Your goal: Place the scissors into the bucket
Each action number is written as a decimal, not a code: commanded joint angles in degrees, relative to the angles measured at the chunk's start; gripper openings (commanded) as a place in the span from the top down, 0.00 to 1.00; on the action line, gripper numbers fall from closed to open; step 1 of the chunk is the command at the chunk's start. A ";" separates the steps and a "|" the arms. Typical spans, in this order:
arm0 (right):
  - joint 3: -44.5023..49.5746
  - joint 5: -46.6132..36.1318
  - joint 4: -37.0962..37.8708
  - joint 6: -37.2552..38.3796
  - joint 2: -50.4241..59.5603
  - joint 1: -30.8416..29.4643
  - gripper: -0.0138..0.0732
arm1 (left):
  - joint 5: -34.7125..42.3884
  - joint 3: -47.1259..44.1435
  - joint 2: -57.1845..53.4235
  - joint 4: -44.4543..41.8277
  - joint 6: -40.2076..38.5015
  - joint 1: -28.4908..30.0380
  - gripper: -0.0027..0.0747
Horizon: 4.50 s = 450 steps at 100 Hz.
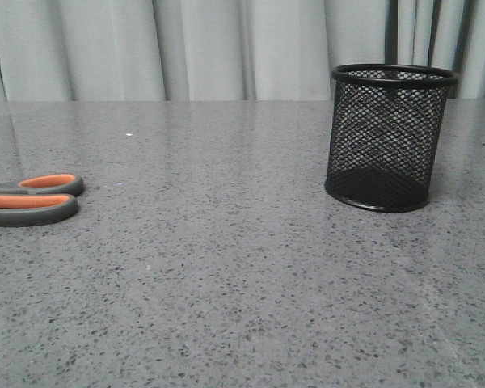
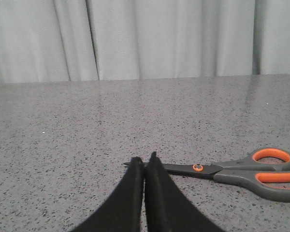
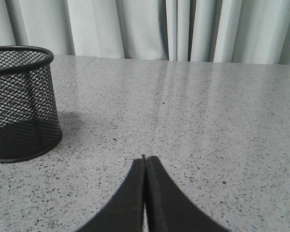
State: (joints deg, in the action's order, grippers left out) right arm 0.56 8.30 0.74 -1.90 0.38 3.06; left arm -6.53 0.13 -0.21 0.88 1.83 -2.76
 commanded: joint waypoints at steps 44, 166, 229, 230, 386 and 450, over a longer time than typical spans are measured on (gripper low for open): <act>0.97 -4.56 0.37 -0.05 1.48 -0.01 0.90 | 4.10 -1.65 -1.37 0.41 -0.56 0.22 0.99; 0.97 -10.80 -5.78 -0.05 1.48 -0.01 0.90 | 4.10 -1.65 -1.37 4.25 -0.56 0.22 0.99; -0.94 -9.56 -40.78 -0.05 1.48 -0.01 0.90 | 9.86 1.02 -1.37 44.49 -0.56 0.22 0.99; -1.26 -9.23 -40.93 -0.05 1.48 -0.01 0.90 | 9.73 1.21 -1.37 44.49 -0.56 0.22 0.99; -45.56 34.88 -26.20 -4.44 -37.11 -0.01 0.39 | -55.50 52.53 43.80 28.75 22.04 0.22 0.48; -45.56 37.39 -26.20 -6.56 -37.11 -0.01 0.39 | -65.34 69.68 70.97 25.63 61.48 0.22 0.48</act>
State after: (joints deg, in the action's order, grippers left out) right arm -43.19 48.50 -24.31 -7.69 -36.21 3.06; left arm -70.93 67.40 69.69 24.55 57.72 -2.76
